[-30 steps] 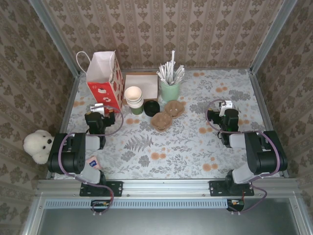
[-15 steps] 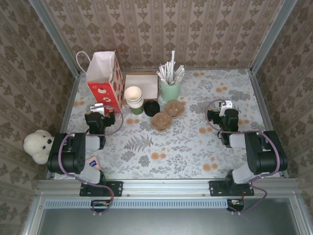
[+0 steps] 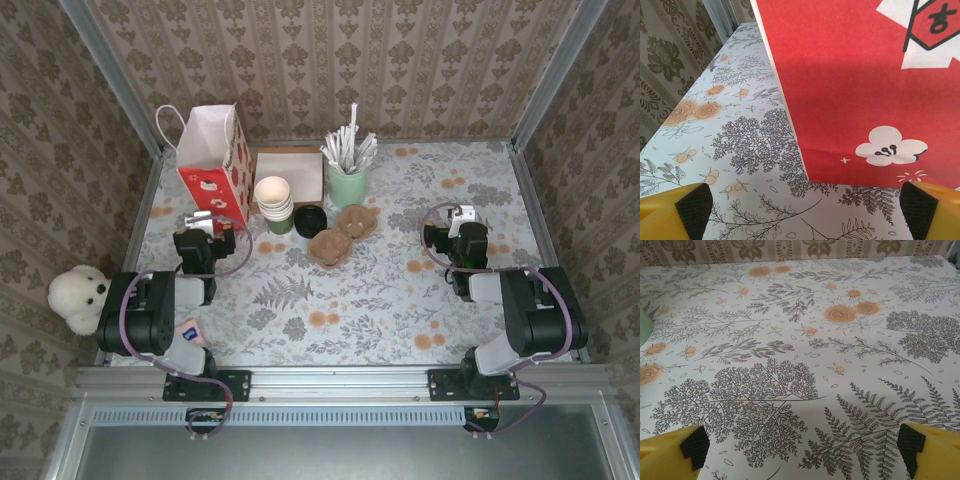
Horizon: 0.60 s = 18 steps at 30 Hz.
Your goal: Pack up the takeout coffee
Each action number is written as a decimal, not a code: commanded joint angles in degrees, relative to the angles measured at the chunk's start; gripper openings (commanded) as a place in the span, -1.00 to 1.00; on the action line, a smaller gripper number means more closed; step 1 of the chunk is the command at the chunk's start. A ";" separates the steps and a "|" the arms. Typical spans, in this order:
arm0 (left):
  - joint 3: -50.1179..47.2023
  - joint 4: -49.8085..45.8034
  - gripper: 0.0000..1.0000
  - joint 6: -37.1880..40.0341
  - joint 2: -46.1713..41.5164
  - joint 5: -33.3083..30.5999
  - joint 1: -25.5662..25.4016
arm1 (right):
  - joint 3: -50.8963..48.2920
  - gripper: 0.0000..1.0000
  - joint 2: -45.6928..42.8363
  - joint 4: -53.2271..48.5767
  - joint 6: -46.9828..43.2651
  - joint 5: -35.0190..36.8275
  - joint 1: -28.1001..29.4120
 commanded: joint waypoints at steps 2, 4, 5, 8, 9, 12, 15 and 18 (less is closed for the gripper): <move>1.32 1.22 1.00 0.99 0.65 0.70 0.53 | 1.18 1.00 0.60 1.78 -0.21 -1.13 0.39; 1.35 1.21 1.00 0.94 0.59 0.70 0.53 | 1.19 1.00 0.60 1.83 -0.22 -1.16 0.38; 1.30 1.26 1.00 0.94 0.63 0.75 0.48 | 1.18 1.00 0.61 1.77 -0.21 -1.13 0.38; 1.32 1.32 1.00 0.93 0.59 0.72 0.53 | 1.18 1.00 0.60 1.84 -0.22 -1.21 0.39; 1.31 1.31 1.00 0.94 0.64 0.70 0.54 | 1.10 1.00 0.60 1.91 -0.20 -1.21 0.38; 1.13 1.57 1.00 1.09 0.47 0.57 0.40 | 1.05 1.00 0.53 1.99 -0.13 -1.25 0.38; 1.03 1.91 1.00 0.95 0.45 -1.50 -0.05 | 0.96 1.00 0.58 2.05 -0.13 -1.23 0.38; 0.81 0.01 1.00 0.36 -2.00 -2.25 -0.07 | 0.97 1.00 0.43 2.22 -0.09 -1.29 0.43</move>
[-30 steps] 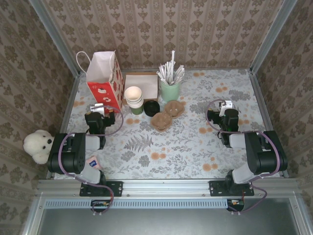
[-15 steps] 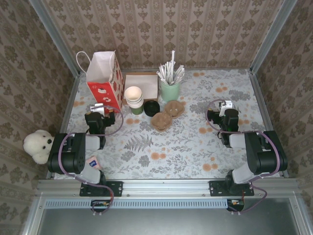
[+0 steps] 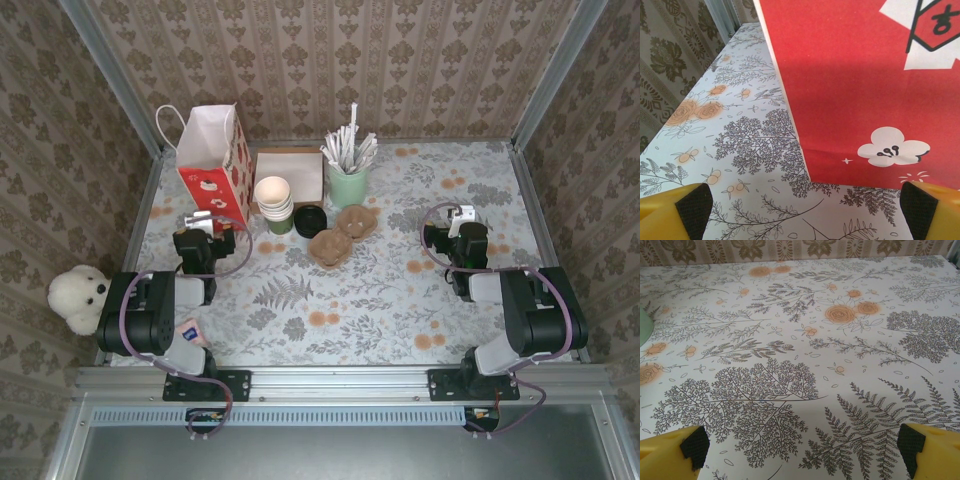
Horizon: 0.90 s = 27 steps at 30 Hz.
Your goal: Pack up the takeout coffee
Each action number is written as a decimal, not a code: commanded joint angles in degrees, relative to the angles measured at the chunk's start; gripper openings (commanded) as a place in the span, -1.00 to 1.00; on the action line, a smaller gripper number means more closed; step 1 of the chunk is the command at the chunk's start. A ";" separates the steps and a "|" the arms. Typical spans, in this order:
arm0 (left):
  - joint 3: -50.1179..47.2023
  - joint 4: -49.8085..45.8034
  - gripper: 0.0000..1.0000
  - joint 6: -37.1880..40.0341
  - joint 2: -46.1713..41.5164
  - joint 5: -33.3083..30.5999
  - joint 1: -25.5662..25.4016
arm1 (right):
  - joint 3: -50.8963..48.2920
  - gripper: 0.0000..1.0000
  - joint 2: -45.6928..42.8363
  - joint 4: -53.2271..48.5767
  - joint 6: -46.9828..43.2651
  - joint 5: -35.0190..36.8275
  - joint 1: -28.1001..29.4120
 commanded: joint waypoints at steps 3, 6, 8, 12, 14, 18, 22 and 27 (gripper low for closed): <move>0.75 -2.34 1.00 1.13 -5.09 -1.33 -0.37 | 3.66 1.00 -1.88 -4.38 -0.22 -1.61 0.39; 2.20 -9.78 1.00 0.23 -9.85 -2.74 -0.77 | 5.53 1.00 -4.83 -9.97 -0.70 -2.60 0.38; 2.80 -13.41 1.00 -0.51 -12.70 -4.85 -1.36 | 5.34 1.00 -6.87 -11.28 -1.08 -3.14 0.48; 4.27 -21.51 1.00 -4.90 -18.87 -9.94 -3.70 | 5.94 1.00 -14.11 -16.26 0.30 -2.60 0.78; 6.37 -28.62 1.00 -10.79 -22.20 -12.66 -5.16 | 8.46 1.00 -18.45 -23.32 4.29 -2.32 0.88; 10.60 -44.38 1.00 -20.03 -27.90 -20.56 -12.27 | 17.63 1.00 -24.06 -43.41 16.81 1.19 1.07; 13.53 -58.00 1.00 -30.70 -34.14 -23.15 -17.89 | 17.59 1.00 -28.01 -46.56 24.86 -0.90 1.00; 21.42 -75.41 1.00 -44.62 -35.38 -10.60 -21.17 | 15.97 1.00 -32.48 -51.09 35.68 -0.41 1.00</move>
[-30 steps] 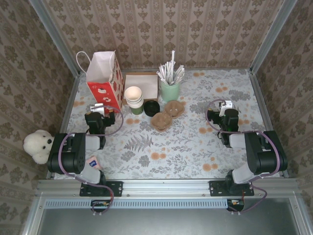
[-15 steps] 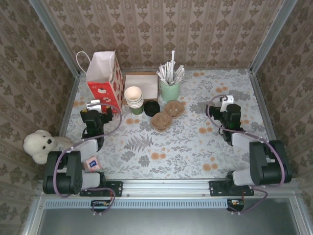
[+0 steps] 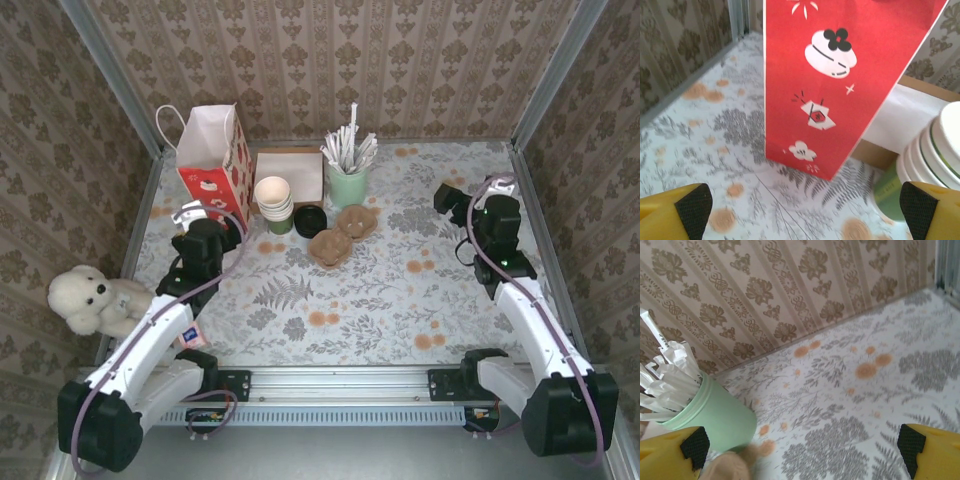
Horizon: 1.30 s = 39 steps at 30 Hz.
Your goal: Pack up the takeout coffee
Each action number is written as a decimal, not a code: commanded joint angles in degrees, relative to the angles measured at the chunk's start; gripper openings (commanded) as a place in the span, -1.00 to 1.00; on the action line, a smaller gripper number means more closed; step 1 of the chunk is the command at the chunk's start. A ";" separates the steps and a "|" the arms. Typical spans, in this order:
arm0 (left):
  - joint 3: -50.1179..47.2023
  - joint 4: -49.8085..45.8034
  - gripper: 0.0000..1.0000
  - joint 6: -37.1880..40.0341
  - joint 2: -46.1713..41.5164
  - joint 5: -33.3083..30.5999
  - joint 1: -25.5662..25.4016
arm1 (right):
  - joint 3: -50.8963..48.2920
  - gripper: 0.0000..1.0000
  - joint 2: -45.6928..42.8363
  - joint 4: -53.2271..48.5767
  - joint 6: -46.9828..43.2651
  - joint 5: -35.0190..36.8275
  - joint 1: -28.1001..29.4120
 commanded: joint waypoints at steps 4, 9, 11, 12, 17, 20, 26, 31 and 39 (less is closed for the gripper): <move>12.68 -24.52 1.00 -14.25 3.92 10.77 -6.06 | -5.74 1.00 -5.08 -4.33 13.71 -4.98 0.36; 24.57 -31.24 1.00 -12.87 11.55 16.82 -5.99 | -2.33 1.00 -3.61 -11.04 12.03 -10.08 0.39; 29.31 -34.68 0.96 -14.36 14.93 16.96 -6.13 | -0.31 1.00 -2.61 -14.42 10.72 -12.48 0.57; 31.15 -35.69 0.93 -14.90 16.55 17.77 -6.10 | 0.64 1.00 -2.40 -16.13 10.53 -13.03 0.76; 36.84 -36.50 0.57 -15.86 22.76 20.22 -6.15 | 3.70 1.00 -3.07 -21.39 10.23 -13.15 1.84; 40.37 -38.12 0.39 -15.38 26.41 18.01 -6.18 | 4.98 1.00 -3.40 -22.54 9.64 -13.01 2.10; 44.94 -38.28 0.09 -14.72 32.34 13.21 -6.19 | 6.95 1.00 -3.37 -24.51 8.48 -12.56 2.27; 46.94 -37.76 0.02 -15.01 36.98 9.24 -6.12 | 9.07 1.00 -2.61 -26.39 7.38 -12.57 2.34; 49.22 -34.93 -0.13 -15.27 41.75 8.30 -6.08 | 11.94 1.00 -1.36 -27.80 5.92 -12.30 2.41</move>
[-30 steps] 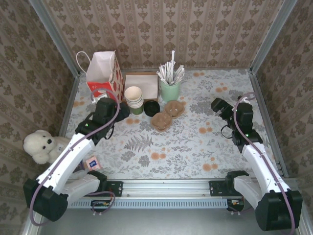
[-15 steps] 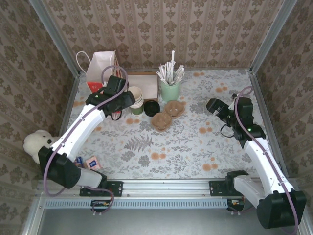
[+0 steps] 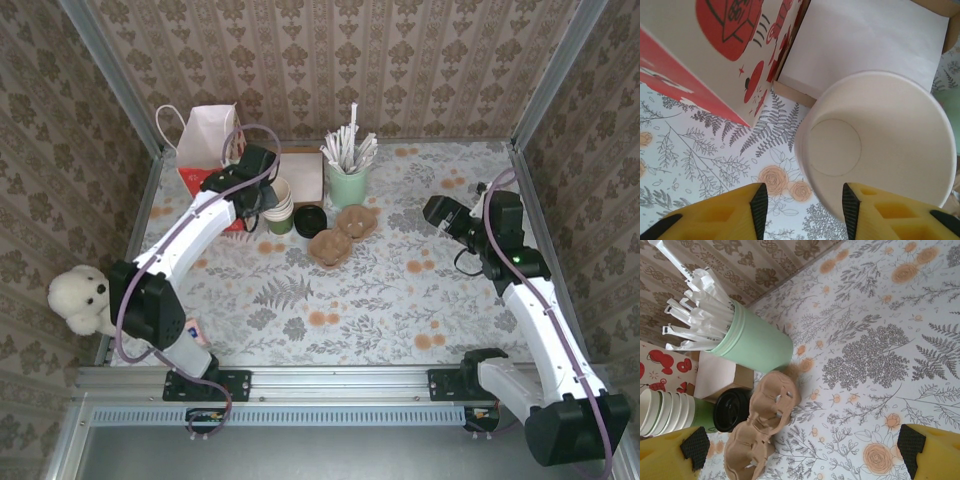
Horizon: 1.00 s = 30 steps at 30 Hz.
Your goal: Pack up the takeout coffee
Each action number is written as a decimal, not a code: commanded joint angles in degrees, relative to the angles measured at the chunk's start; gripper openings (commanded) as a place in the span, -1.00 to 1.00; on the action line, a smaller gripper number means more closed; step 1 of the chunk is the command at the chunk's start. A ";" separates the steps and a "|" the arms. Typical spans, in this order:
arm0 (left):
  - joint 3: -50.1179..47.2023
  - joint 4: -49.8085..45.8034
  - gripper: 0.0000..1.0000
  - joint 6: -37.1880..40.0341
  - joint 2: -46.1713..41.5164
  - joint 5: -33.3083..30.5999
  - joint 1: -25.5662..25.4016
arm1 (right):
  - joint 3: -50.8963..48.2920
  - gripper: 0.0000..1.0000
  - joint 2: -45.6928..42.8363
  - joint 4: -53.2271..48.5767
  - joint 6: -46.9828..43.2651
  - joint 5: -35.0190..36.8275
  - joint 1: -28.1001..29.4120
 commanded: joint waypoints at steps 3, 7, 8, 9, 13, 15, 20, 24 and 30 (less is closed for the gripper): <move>2.53 0.99 -0.26 -0.65 2.19 -1.53 -0.16 | 2.12 1.00 1.15 -1.96 -1.50 -0.39 0.49; 2.82 -0.07 -0.33 -0.53 2.82 -1.69 -0.16 | 2.23 1.00 1.55 -1.91 -1.52 -0.21 0.53; 2.84 -0.22 -0.38 -0.41 2.77 -1.90 -0.16 | 2.23 1.00 1.64 -1.93 -1.47 -0.21 0.56; 2.86 -0.26 -0.46 -0.22 2.83 -1.90 -0.16 | 2.22 1.00 1.60 -1.82 -1.43 -0.21 0.57; 2.91 -0.19 -0.74 0.23 3.08 -1.34 -0.16 | 2.10 1.00 1.56 -1.82 -1.30 -0.08 0.68; 3.18 -0.35 -0.79 0.48 3.20 -1.33 -0.16 | 2.01 1.00 1.47 -2.02 -1.26 0.18 0.66; 3.89 -0.45 -0.90 0.96 3.73 -0.20 0.09 | 2.03 1.00 1.20 -2.33 -1.31 0.71 0.76; 5.05 -0.85 -1.00 2.26 3.99 1.05 0.15 | 2.04 1.00 1.03 -2.27 -1.17 0.98 0.84; 6.30 -0.75 -1.00 4.47 2.33 2.00 0.23 | 1.89 1.00 1.03 -2.18 -0.90 1.19 1.01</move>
